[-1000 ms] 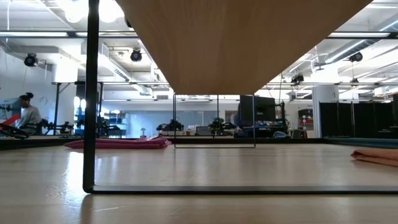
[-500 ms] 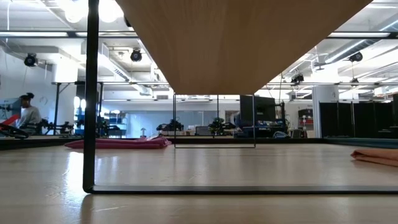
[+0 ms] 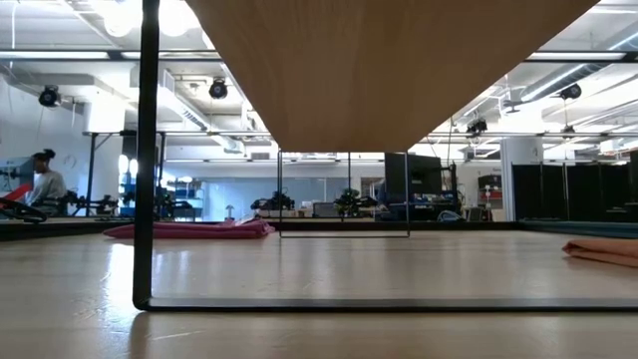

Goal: Stack small to large cups/mugs on shelf
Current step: Return to Home Position

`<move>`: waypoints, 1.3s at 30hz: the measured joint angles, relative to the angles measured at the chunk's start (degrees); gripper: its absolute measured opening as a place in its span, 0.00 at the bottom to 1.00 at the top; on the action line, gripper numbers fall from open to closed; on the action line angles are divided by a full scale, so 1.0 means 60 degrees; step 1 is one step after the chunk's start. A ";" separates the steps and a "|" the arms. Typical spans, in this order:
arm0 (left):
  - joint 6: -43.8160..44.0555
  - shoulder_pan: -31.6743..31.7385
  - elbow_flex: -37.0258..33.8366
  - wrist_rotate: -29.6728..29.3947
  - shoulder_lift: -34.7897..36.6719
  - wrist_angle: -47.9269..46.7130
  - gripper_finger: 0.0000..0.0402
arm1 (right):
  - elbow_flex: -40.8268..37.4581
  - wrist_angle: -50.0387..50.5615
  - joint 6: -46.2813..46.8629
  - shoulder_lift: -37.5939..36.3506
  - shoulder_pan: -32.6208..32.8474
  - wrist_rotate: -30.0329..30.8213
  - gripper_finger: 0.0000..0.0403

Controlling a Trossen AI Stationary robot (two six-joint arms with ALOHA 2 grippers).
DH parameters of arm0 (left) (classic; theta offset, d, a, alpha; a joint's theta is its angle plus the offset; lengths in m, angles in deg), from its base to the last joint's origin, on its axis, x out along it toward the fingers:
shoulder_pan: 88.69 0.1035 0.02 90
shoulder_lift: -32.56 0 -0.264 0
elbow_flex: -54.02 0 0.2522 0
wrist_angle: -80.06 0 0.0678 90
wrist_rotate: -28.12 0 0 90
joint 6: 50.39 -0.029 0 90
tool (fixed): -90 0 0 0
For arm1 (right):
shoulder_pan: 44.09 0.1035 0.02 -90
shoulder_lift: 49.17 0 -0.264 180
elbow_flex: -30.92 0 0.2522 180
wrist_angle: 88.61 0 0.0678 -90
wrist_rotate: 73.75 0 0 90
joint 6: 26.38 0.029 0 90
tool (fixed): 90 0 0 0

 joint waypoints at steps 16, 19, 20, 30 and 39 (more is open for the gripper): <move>-0.2876 0.0019 -0.4574 0.2887 0.0966 0.9598 0.37 | -0.4209 -0.9512 -0.6718 -0.0696 -0.0296 -0.2828 0.03; -0.2996 0.1202 -0.5084 0.3851 0.1898 0.9200 0.37 | -0.4850 -0.9621 -0.7210 -0.2006 -0.1204 -0.3474 0.03; -0.3010 0.1547 -0.5238 0.4003 0.2213 0.8825 0.37 | -0.5119 -0.9514 -0.7272 -0.2461 -0.1477 -0.3554 0.03; -0.2754 0.2524 -0.7704 0.1946 0.5556 0.6339 0.38 | -0.8386 -0.9358 -0.7328 -0.6008 -0.2150 -0.2960 0.03; -0.1677 0.2524 -1.0807 0.1206 0.7725 0.6304 0.38 | -1.0850 -1.0650 -0.7929 -0.7872 -0.2161 -0.2295 0.03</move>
